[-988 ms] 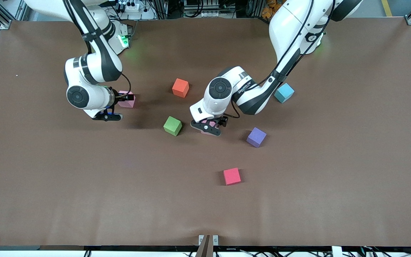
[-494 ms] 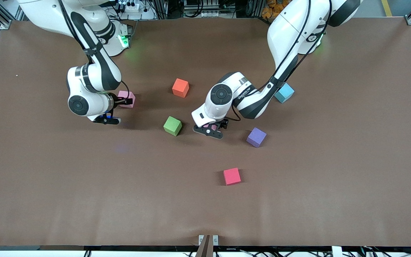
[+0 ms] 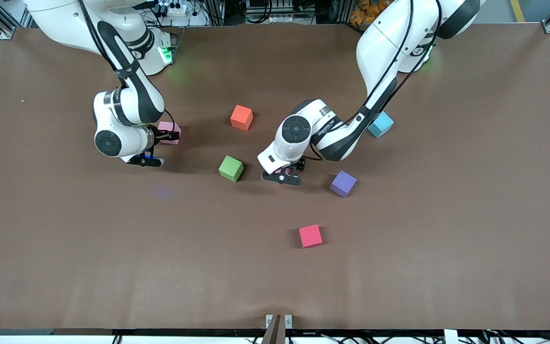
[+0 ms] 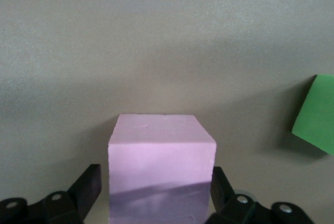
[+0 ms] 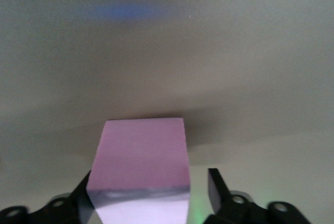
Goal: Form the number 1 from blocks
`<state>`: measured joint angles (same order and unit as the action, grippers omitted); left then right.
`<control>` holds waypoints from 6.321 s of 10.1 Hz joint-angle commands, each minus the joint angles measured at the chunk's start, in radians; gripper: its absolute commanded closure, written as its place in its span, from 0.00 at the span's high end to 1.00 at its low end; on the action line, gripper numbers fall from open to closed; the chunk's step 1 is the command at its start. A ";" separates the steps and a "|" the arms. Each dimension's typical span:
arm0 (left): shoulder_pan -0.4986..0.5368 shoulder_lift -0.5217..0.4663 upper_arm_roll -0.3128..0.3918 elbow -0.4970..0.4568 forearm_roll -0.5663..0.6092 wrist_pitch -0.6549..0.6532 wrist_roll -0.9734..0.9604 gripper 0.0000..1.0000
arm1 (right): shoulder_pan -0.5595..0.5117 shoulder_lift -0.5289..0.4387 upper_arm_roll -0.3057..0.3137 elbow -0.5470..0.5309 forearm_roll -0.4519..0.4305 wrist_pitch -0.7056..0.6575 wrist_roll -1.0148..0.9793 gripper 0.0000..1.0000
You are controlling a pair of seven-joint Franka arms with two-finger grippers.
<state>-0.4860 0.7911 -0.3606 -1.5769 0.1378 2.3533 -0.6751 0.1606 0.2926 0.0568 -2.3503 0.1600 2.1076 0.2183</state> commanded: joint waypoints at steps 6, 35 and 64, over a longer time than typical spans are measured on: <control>0.004 -0.130 -0.004 -0.127 0.029 -0.025 -0.263 0.00 | 0.008 -0.113 0.008 0.103 0.059 -0.099 -0.107 0.00; 0.564 -0.380 -0.170 -0.265 0.068 -0.184 0.401 1.00 | 0.688 0.301 0.008 0.721 0.065 -0.041 0.599 0.00; 0.468 -0.222 -0.189 -0.237 0.135 -0.002 0.370 0.00 | 0.561 0.244 -0.037 0.770 0.130 -0.024 0.564 1.00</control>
<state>0.0132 0.6025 -0.5439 -1.8393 0.2686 2.3564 -0.2474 0.7853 0.5928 0.0098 -1.5548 0.2823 2.1110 0.7945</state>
